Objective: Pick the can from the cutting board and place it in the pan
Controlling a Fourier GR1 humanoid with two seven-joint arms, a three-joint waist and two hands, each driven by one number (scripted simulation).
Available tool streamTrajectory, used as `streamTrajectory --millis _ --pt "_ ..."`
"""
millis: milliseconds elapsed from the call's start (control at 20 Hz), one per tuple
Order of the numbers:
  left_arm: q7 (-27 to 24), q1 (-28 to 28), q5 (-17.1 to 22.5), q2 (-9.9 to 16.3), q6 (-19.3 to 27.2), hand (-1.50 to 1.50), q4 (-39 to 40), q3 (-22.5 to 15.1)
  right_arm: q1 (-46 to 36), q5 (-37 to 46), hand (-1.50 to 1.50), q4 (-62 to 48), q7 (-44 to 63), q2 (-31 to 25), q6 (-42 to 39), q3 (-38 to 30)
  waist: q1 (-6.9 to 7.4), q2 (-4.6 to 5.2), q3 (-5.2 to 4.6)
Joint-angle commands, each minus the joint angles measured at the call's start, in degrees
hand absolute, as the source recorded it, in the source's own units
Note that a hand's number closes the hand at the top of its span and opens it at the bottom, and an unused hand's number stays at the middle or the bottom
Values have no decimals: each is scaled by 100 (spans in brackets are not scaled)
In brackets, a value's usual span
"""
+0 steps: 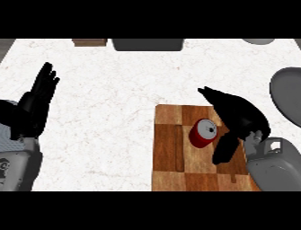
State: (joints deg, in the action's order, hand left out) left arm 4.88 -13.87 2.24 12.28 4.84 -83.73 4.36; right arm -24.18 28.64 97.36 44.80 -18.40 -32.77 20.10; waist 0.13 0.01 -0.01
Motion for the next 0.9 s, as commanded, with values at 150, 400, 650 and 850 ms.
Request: streamTrajectory --millis 150,400,650,850 --pt "57 168 -39 -132 -66 0 -230 -20 -189 482 -150 -793 -236 549 -118 -28 16 -1 1" --pt "-199 -13 -203 -231 -50 0 216 -4 -50 830 -150 -726 -314 649 -250 -64 -8 2 1" --pt "259 -291 -187 -115 -54 0 -11 109 130 1088 -150 -923 -618 680 -331 -72 -10 1 1" --pt "176 -187 -334 -224 7 0 13 47 228 1113 -150 -825 -683 716 -605 -294 -19 -2 1"
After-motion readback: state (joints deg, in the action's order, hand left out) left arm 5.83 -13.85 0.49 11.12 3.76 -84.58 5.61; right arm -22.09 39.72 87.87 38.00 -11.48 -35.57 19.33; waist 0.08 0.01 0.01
